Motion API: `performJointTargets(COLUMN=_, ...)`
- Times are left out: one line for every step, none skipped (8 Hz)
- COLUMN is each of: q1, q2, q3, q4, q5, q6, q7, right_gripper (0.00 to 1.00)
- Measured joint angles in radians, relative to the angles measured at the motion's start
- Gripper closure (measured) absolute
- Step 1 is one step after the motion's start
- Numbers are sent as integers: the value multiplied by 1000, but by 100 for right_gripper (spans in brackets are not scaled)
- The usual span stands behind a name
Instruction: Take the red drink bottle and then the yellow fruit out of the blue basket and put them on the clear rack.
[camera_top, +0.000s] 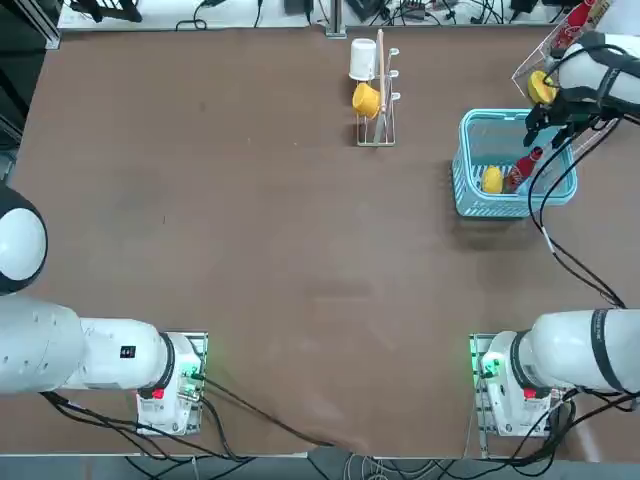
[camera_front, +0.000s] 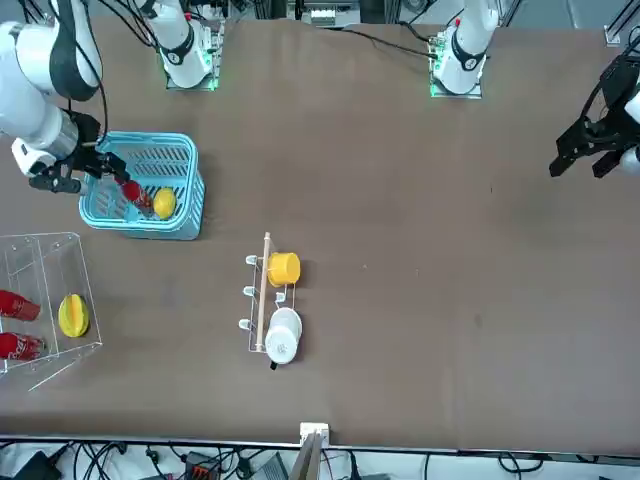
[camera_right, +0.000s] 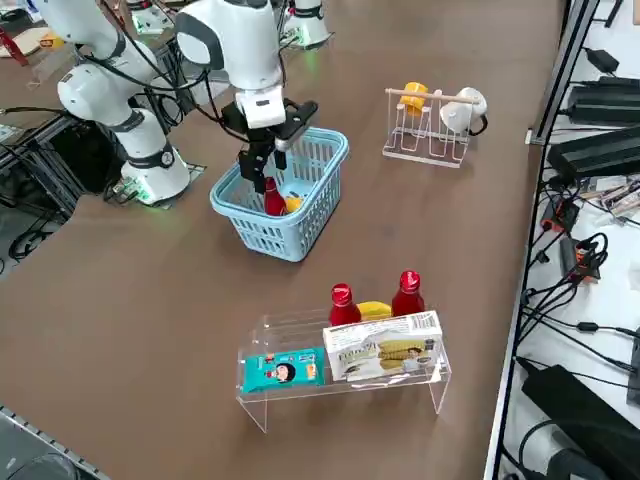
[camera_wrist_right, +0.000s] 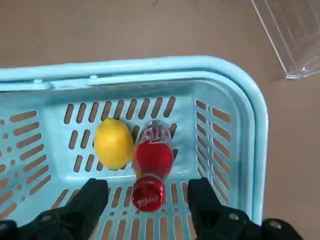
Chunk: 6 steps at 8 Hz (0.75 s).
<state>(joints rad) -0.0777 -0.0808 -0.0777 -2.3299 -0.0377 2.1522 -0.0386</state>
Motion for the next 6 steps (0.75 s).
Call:
performJointTargets(q1=0, q2=17, q3=1, q4=0, q5=0, q6=7, q7=0, right_gripper=5)
performJointTargets(q1=0, q2=26, q3=1, q4=0, q5=0, q6=8, q7=0, right_gripper=5)
performJointTargets(q1=0, q2=30, q3=2, q4=0, q5=0, q6=7, q7=0, right_gripper=6)
performJointTargets(q1=0, q2=35, q3=2, q4=0, q5=0, q6=7, q7=0, right_gripper=7)
performJointTargets(q1=0, q2=38, q3=3, q4=0, q5=0, q6=4, q7=0, right_gripper=9)
performJointTargets(q1=0, q2=41, q3=3, q4=0, q5=0, q6=-4, q7=0, right_gripper=13)
